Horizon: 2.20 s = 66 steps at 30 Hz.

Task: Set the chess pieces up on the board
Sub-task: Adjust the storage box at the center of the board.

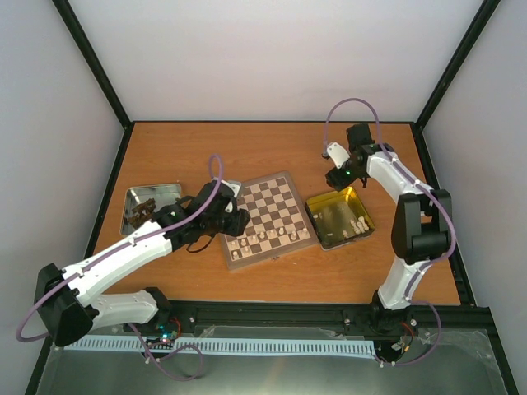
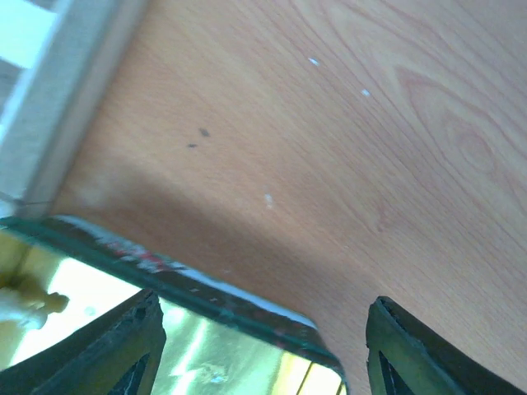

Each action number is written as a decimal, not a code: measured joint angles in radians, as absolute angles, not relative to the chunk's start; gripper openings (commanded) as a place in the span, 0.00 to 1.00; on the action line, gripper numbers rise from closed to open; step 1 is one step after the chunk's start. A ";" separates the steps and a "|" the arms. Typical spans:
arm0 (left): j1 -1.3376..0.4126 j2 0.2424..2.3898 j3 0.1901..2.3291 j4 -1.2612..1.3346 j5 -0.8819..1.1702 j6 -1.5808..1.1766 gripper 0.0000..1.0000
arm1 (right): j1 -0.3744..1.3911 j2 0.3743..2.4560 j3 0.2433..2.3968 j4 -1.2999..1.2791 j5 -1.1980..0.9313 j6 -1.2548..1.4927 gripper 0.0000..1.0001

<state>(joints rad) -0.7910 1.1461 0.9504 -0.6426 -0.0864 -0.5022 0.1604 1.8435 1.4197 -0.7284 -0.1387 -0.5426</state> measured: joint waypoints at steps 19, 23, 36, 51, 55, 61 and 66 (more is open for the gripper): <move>-0.791 1.171 0.945 -0.622 -0.087 -0.487 0.53 | 0.166 1.926 1.398 -0.777 -0.269 -0.709 0.64; -0.791 1.175 0.943 -0.621 -0.090 -0.487 0.53 | 0.166 1.934 1.400 -0.766 -0.246 -0.696 0.53; -0.791 1.175 0.928 -0.616 -0.098 -0.486 0.53 | 0.150 1.916 1.373 -0.697 -0.149 -0.578 0.36; -0.791 1.171 0.892 -0.590 -0.097 -0.479 0.53 | 0.106 1.832 1.251 -0.616 0.060 -0.199 0.29; -0.791 1.166 0.886 -0.574 -0.094 -0.478 0.53 | 0.106 1.796 1.199 -0.609 0.136 -0.034 0.26; -0.791 1.161 0.879 -0.559 -0.085 -0.472 0.53 | 0.106 1.734 1.120 -0.599 0.175 0.201 0.31; -0.791 1.153 0.875 -0.552 -0.085 -0.464 0.53 | 0.106 1.699 1.077 -0.610 0.198 0.355 0.28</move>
